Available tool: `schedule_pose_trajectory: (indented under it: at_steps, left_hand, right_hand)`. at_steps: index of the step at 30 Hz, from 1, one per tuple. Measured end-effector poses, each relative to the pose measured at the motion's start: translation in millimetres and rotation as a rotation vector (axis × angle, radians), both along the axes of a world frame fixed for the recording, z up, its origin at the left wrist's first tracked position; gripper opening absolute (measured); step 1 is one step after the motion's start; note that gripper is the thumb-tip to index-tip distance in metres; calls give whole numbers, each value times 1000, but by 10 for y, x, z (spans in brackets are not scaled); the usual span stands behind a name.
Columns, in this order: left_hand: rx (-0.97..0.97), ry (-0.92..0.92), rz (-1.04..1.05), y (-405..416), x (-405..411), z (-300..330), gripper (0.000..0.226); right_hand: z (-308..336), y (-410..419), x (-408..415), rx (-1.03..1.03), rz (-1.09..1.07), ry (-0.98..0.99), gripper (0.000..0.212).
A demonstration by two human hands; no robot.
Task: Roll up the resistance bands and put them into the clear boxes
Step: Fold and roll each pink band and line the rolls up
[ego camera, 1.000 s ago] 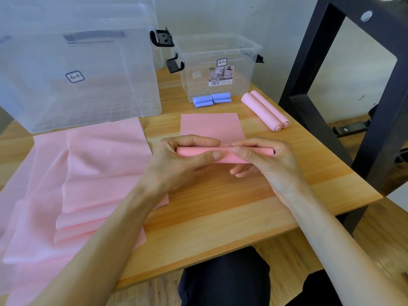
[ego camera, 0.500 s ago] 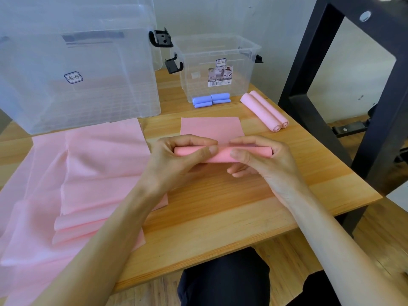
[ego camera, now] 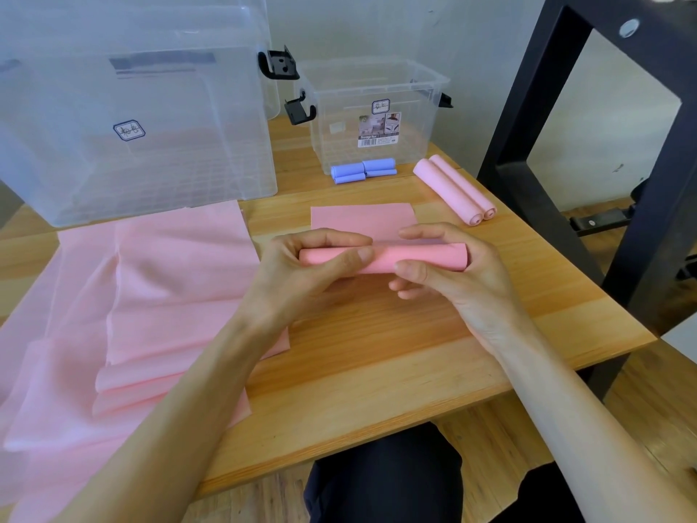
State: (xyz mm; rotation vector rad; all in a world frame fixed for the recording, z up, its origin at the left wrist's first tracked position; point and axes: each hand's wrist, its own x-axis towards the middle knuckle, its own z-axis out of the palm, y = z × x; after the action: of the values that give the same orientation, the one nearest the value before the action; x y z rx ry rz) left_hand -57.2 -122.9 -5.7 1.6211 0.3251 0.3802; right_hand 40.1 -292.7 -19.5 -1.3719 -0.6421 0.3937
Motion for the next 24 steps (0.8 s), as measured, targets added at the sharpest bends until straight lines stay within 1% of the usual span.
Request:
schedule_pose_trajectory:
  at_steps: [2,6,10,15,20,24]
  left_hand:
    - [15,-33,-7,9,0,-6,27]
    - [35,-62,-19,21,4,-7,20]
    - [40,-48,-16,12,2,-5,18]
    - [59,-50,-28,4,-3,-4,22]
    - [10,4,22,3,1,3,13]
    - [54,-10,-32,-17,-11,22,27]
  right_hand:
    - [-2,0,-2,6,-4,19,32]
    - [1,-5,-1,-12,27,52,33]
    - [14,0,-3,-13,21,34,36]
    - [-5,3,13,-17,10,38,28]
    - [-15,18,4,-48,34,-4,29]
    - [-17,-2,15,-55,0,13,28]
